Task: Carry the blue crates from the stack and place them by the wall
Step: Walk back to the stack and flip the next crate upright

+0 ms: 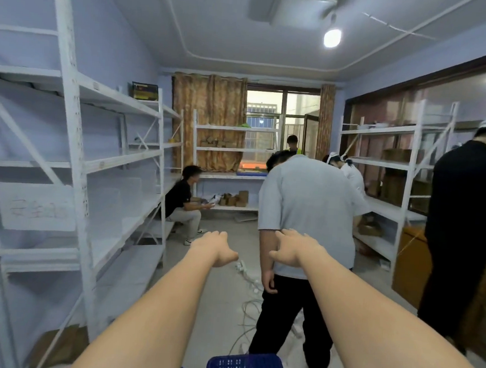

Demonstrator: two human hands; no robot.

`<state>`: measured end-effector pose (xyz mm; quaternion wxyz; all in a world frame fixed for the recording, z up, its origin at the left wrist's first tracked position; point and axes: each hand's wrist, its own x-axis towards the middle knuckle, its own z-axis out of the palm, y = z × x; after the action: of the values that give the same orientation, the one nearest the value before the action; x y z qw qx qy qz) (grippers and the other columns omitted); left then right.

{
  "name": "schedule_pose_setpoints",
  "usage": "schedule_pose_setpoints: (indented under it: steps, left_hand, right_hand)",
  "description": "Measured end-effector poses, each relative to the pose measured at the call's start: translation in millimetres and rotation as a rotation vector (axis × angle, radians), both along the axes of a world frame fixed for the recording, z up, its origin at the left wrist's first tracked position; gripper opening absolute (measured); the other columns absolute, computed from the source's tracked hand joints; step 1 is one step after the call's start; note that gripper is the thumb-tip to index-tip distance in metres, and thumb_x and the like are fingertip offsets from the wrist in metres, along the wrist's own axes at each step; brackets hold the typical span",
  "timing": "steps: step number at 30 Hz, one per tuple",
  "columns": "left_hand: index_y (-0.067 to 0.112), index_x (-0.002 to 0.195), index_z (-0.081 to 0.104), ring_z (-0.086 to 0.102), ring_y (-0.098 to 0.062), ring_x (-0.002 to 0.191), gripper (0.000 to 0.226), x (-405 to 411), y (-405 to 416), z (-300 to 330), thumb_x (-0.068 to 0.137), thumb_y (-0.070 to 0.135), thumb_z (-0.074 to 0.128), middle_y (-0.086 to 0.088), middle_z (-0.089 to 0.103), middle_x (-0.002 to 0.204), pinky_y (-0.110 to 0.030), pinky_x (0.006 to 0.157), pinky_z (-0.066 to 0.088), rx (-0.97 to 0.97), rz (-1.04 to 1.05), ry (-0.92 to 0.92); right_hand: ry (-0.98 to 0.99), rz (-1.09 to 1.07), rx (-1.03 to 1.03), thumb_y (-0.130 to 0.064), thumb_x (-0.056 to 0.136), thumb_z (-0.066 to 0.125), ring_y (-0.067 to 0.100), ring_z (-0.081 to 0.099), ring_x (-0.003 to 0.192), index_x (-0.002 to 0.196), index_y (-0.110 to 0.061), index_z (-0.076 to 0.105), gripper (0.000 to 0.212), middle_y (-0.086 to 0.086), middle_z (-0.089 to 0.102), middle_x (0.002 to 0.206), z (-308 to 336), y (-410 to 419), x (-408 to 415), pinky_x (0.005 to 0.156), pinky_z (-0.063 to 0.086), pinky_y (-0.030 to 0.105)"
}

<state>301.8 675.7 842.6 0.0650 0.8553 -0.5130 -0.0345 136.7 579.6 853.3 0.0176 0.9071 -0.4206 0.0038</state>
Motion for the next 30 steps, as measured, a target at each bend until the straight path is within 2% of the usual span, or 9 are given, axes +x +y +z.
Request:
schedule_pose_setpoints:
  steps: [3,6,12,17,21,30]
  left_hand:
    - [0.019,0.148,0.030,0.035,-0.027,0.138,0.075,-1.1,-25.0,1.2,0.080,0.046,0.047,-0.006,0.037,0.150,-0.047,0.106,0.039,0.012,0.020,-0.035]
    - [0.017,0.146,0.032,0.036,-0.027,0.137,0.074,7.5,-50.4,-0.3,0.081,0.047,0.046,-0.007,0.038,0.150,-0.046,0.104,0.040,0.023,0.036,-0.063]
    - [0.016,0.145,0.033,0.038,-0.025,0.135,0.072,51.0,-95.2,-17.5,0.081,0.044,0.049,-0.006,0.039,0.148,-0.042,0.101,0.040,0.054,0.077,-0.088]
    - [0.016,0.146,0.032,0.035,-0.025,0.138,0.077,93.7,-140.0,-20.9,0.078,0.044,0.053,-0.005,0.038,0.149,-0.042,0.103,0.039,0.064,0.075,-0.082]
    - [0.015,0.149,0.027,0.031,-0.027,0.141,0.076,120.3,-182.6,-14.9,0.083,0.046,0.047,-0.009,0.033,0.153,-0.045,0.109,0.036,0.055,0.015,-0.058]
    - [0.010,0.149,0.026,0.023,-0.027,0.145,0.071,128.6,-265.5,-46.9,0.092,0.048,0.040,-0.010,0.027,0.156,-0.044,0.113,0.031,0.161,-0.044,-0.063]
  right_hand:
    - [0.003,-0.001,0.019,-0.046,0.093,0.040,0.025,0.026,0.142,0.147,-0.010,0.027,0.067,0.010,0.031,0.153,-7.1,-28.9,-5.2,0.115,0.024,0.042]
    - [0.015,-0.009,0.049,-0.047,0.093,0.038,0.025,0.024,0.143,0.149,-0.011,0.022,0.069,0.009,0.027,0.155,-10.9,-59.0,-2.6,0.116,0.022,0.042]
    - [0.035,-0.030,0.086,-0.045,0.093,0.039,0.026,0.027,0.141,0.147,-0.011,0.025,0.065,0.008,0.029,0.153,-22.8,-112.7,19.4,0.113,0.024,0.040]
    - [0.049,-0.054,0.097,-0.048,0.094,0.039,0.027,0.027,0.141,0.149,-0.012,0.024,0.067,0.007,0.026,0.155,-28.3,-150.4,54.7,0.113,0.025,0.040]
    - [0.052,-0.083,0.129,-0.048,0.095,0.037,0.026,0.023,0.144,0.151,-0.013,0.019,0.069,0.005,0.021,0.158,-23.7,-185.8,79.0,0.113,0.026,0.040]
    - [0.078,-0.118,0.212,-0.047,0.096,0.036,0.025,0.019,0.145,0.151,-0.012,0.015,0.069,0.006,0.017,0.159,-59.4,-265.1,97.9,0.116,0.024,0.042]
